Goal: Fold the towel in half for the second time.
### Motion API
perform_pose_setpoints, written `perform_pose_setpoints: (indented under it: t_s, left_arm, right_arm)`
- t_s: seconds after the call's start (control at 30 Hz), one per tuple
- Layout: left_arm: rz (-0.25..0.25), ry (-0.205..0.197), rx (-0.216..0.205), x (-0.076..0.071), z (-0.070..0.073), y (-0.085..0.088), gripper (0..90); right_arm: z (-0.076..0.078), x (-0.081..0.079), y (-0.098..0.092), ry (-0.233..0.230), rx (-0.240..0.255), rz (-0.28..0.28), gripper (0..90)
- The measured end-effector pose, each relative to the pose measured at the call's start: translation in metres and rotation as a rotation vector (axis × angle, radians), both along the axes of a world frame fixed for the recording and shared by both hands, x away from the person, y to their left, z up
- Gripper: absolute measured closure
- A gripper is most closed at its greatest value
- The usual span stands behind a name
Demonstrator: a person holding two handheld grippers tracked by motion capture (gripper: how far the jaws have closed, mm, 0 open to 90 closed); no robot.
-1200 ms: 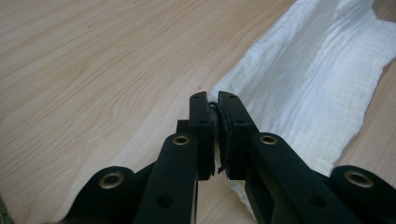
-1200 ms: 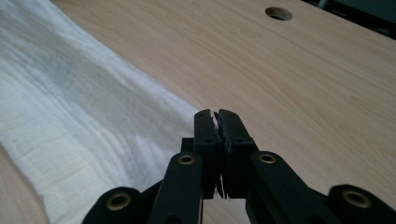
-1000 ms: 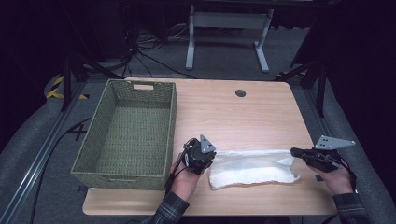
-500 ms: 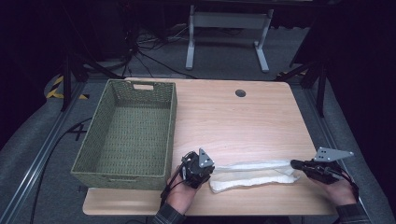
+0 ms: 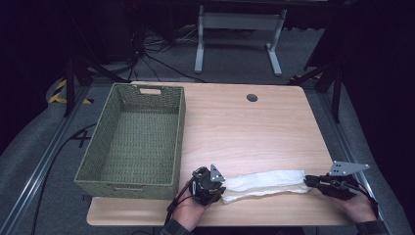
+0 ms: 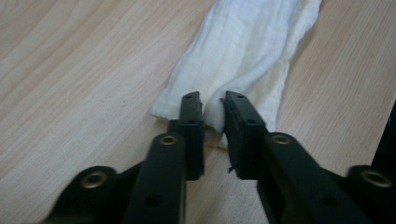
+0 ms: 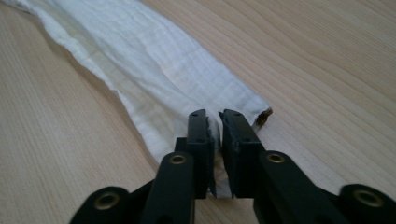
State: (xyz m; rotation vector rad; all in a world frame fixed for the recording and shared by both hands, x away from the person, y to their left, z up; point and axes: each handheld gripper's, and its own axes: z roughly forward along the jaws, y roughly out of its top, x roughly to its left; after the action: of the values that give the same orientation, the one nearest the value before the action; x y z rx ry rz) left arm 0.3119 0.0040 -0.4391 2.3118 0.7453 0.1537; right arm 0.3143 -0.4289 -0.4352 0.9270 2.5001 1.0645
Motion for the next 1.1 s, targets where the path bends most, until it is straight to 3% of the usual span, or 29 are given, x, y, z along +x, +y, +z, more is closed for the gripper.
perform_pose_setpoints:
  t_s: [0.07,0.1,0.33,0.5,0.6,0.67,0.8,0.87,1.0,1.1]
  left_arm:
    - [0.003,-0.005,-0.021,0.0,0.008,0.001,72.4]
    - [0.005,-0.032,-0.049,0.002,0.016,0.0,72.6]
    - [-0.016,-0.06,-0.068,0.012,0.028,-0.009,76.9]
    - [-0.032,-0.065,-0.06,0.023,0.027,-0.02,83.1]
    - [-0.048,-0.034,-0.057,0.03,0.018,-0.029,87.0]
    - [-0.067,-0.016,-0.006,0.032,0.009,-0.036,88.8]
    - [-0.099,0.049,0.02,0.027,-0.003,-0.04,89.3]
    - [-0.113,0.077,0.012,0.022,-0.007,-0.04,89.4]
    - [-0.141,0.099,0.022,0.012,-0.014,-0.038,89.6]
    - [-0.151,0.081,0.055,0.008,-0.013,-0.034,89.7]
  right_arm:
    - [0.003,-0.001,0.0,-0.005,0.017,0.003,75.7]
    - [0.01,-0.001,0.002,-0.022,0.041,0.005,75.4]
    - [0.022,0.006,0.012,-0.053,0.075,0.02,79.5]
    - [0.016,0.012,0.018,-0.016,0.07,0.039,86.9]
    - [0.009,0.011,0.021,0.016,0.062,0.046,88.5]
    - [0.005,0.01,0.023,0.033,0.047,0.052,88.7]
    - [-0.002,0.008,0.02,0.06,0.02,0.054,88.9]
    - [-0.005,0.008,0.019,0.074,0.005,0.051,89.0]
    - [-0.01,0.008,0.017,0.1,-0.024,0.045,89.3]
    - [-0.01,0.009,0.015,0.09,-0.065,0.021,89.6]
